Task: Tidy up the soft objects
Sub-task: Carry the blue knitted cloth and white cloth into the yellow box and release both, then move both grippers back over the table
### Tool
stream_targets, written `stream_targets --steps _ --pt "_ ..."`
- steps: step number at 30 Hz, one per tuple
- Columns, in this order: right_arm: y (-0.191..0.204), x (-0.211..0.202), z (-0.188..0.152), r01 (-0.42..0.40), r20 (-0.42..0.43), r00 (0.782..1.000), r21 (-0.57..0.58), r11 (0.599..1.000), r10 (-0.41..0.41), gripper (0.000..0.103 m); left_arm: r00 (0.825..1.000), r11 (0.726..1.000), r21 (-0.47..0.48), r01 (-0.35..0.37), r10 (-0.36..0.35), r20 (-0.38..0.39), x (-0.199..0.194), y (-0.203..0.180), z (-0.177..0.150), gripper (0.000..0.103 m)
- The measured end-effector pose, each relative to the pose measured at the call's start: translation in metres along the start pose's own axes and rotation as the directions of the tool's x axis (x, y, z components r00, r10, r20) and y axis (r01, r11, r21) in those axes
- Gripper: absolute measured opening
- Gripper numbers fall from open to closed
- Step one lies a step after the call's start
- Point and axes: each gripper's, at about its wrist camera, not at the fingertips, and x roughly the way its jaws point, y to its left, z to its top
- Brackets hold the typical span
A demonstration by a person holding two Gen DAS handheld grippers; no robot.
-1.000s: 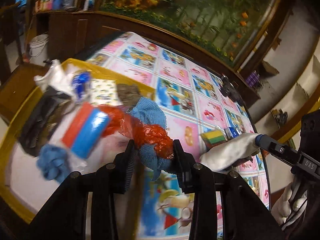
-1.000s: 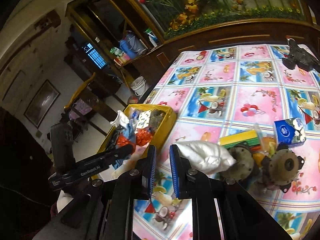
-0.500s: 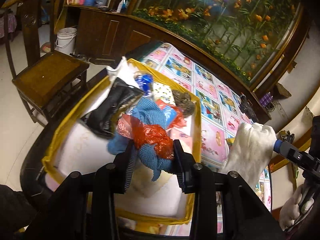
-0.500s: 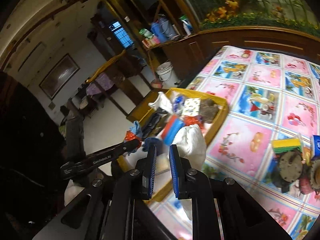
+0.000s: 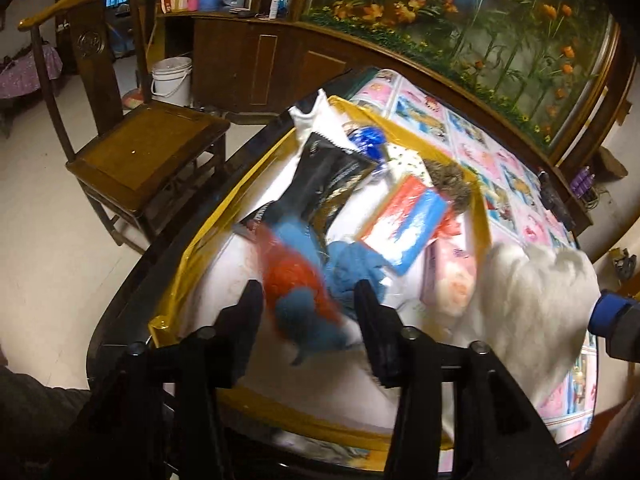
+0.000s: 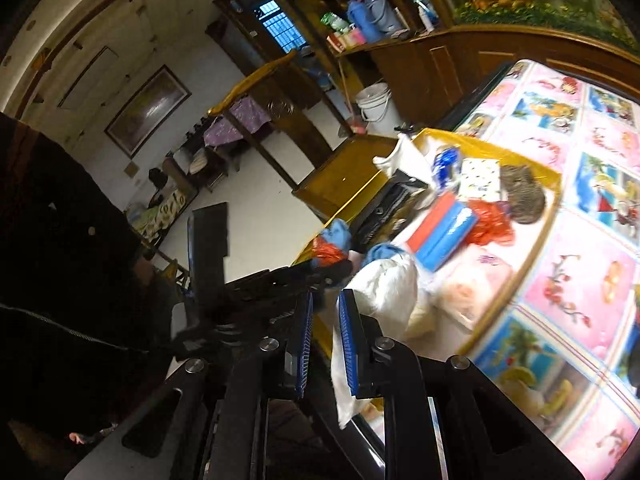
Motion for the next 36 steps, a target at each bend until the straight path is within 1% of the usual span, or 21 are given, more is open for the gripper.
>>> stream_targets --steps 2,4,5,6,9,10,11,13,15,17,21,23,25,26,27,28,29,30,31,34,36 --pt "-0.001 0.014 0.004 0.030 0.002 1.000 -0.006 1.000 -0.030 0.014 1.000 1.000 -0.006 0.021 -0.021 -0.001 0.000 0.003 -0.001 0.059" --pt "-0.003 0.022 0.002 0.086 0.002 0.996 -0.013 0.996 -0.086 0.014 0.999 0.999 -0.007 0.032 -0.032 0.009 -0.003 0.007 -0.002 0.059" --pt "-0.007 0.026 0.002 0.129 0.003 0.992 -0.018 0.991 -0.129 0.014 0.999 0.999 -0.008 0.038 -0.038 0.017 -0.005 0.009 -0.001 0.059" --pt "-0.012 0.030 0.002 0.187 0.007 0.982 -0.022 0.982 -0.186 0.014 0.999 0.999 -0.010 0.042 -0.042 0.023 -0.005 0.010 -0.001 0.059" --pt "-0.024 0.042 -0.001 0.288 -0.002 0.958 -0.002 0.958 -0.288 0.017 0.997 0.998 -0.031 0.059 -0.058 0.043 -0.010 0.015 0.001 0.059" --pt "-0.027 0.043 -0.002 0.296 -0.006 0.955 0.015 0.955 -0.296 0.018 0.997 0.997 -0.039 0.064 -0.062 0.050 -0.011 0.016 0.001 0.059" --pt "-0.032 0.044 -0.002 0.291 -0.011 0.957 0.038 0.956 -0.291 0.021 0.996 0.997 -0.047 0.069 -0.066 0.056 -0.013 0.017 0.002 0.059" --pt "-0.035 0.044 -0.001 0.264 -0.011 0.964 0.071 0.962 -0.264 0.028 0.994 0.993 -0.073 0.089 -0.084 0.070 -0.016 0.022 0.002 0.059" --pt "-0.031 0.045 0.001 0.233 -0.007 0.972 0.076 0.970 -0.233 0.045 0.991 0.990 -0.096 0.107 -0.099 0.085 -0.020 0.026 0.002 0.059" --pt "-0.026 0.051 0.002 0.210 -0.009 0.978 0.060 0.976 -0.210 0.053 0.990 0.987 -0.109 0.115 -0.105 0.097 -0.024 0.028 0.002 0.061" --pt "-0.025 0.063 0.002 0.208 -0.009 0.978 0.044 0.977 -0.208 0.054 0.990 0.990 -0.094 0.109 -0.099 0.101 -0.027 0.022 0.000 0.062" --pt "-0.030 0.066 0.001 0.220 0.000 0.976 0.050 0.974 -0.220 0.055 0.992 0.997 -0.046 0.068 -0.063 0.113 -0.030 0.011 -0.002 0.062" --pt "-0.031 0.057 -0.011 0.262 0.014 0.965 0.045 0.964 -0.263 0.058 0.989 0.999 0.035 -0.021 0.015 0.150 -0.034 -0.007 -0.006 0.062" --pt "-0.031 0.041 -0.019 0.296 0.021 0.955 0.034 0.954 -0.297 0.061 0.983 0.994 0.081 -0.075 0.060 0.174 -0.036 -0.017 -0.009 0.062" --pt "-0.031 0.038 -0.024 0.371 0.034 0.928 0.013 0.929 -0.371 0.065 0.977 0.986 0.119 -0.115 0.091 0.191 -0.037 -0.026 -0.012 0.063" --pt "-0.027 0.034 -0.027 0.429 0.045 0.903 -0.006 0.903 -0.428 0.067 0.974 0.980 0.145 -0.139 0.108 0.200 -0.037 -0.033 -0.014 0.063" --pt "-0.025 0.032 -0.030 0.493 0.060 0.869 -0.029 0.869 -0.491 0.071 0.971 0.974 0.165 -0.154 0.118 0.206 -0.037 -0.038 -0.015 0.063" --pt "-0.025 0.030 -0.034 0.528 0.069 0.849 -0.044 0.848 -0.524 0.075 0.969 0.969 0.183 -0.166 0.126 0.212 -0.037 -0.044 -0.017 0.063" --pt "-0.026 0.027 -0.038 0.532 0.070 0.846 -0.043 0.846 -0.528 0.076 0.965 0.962 0.201 -0.183 0.138 0.221 -0.037 -0.050 -0.019 0.063" --pt "-0.036 0.017 -0.052 0.475 0.048 0.879 0.001 0.880 -0.475 0.078 0.952 0.944 0.233 -0.233 0.173 0.251 -0.038 -0.061 -0.022 0.063" --pt "-0.045 0.008 -0.062 0.462 0.042 0.886 0.029 0.887 -0.462 0.079 0.943 0.932 0.250 -0.263 0.193 0.272 -0.040 -0.069 -0.024 0.063"
